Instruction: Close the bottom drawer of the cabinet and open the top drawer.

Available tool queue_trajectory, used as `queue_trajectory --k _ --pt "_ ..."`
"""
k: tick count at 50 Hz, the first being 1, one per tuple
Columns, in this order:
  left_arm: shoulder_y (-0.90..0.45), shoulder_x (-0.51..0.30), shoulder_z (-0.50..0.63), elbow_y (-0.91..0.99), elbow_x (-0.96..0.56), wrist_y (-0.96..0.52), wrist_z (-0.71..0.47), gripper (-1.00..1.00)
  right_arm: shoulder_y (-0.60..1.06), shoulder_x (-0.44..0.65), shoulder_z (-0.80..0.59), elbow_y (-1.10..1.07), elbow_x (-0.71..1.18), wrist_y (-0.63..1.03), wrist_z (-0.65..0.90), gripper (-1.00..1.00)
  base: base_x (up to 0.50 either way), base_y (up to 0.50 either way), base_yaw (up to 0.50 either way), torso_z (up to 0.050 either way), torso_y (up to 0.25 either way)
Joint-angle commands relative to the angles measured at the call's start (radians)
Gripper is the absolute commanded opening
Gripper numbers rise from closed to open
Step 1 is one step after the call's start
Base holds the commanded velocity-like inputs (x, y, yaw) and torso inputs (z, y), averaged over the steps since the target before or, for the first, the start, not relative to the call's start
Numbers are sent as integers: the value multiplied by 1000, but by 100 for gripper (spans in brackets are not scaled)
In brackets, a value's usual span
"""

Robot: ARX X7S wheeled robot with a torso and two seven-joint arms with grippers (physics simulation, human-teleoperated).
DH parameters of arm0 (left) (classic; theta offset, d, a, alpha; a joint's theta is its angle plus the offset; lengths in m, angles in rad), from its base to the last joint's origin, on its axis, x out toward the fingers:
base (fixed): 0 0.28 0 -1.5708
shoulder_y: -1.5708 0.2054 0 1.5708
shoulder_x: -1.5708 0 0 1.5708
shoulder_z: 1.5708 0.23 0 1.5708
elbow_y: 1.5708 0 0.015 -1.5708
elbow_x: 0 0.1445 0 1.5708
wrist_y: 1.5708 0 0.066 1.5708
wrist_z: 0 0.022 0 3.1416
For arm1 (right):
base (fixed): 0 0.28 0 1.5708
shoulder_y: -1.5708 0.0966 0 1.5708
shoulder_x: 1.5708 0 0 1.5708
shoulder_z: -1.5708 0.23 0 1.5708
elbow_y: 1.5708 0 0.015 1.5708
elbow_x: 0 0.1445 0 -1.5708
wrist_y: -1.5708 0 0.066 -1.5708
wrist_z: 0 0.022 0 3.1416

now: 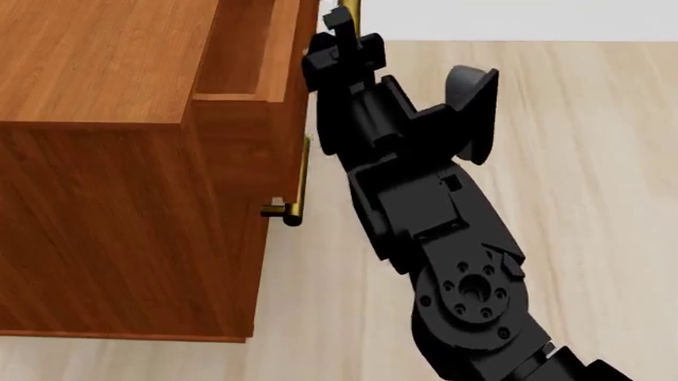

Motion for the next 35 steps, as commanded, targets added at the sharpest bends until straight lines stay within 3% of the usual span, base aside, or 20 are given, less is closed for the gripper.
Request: queue_trajectory --k 1,35 --pt "-2 0 5 -2 -1 6 -2 100 -10 25 47 -112 -15 -32 -24 -100 0 0 -2 0 0" --pt "-21 4 32 7 -9 2 -18 100 -70 148 102 -247 -64 -123 22 -100 -9 0 -3 1 6"
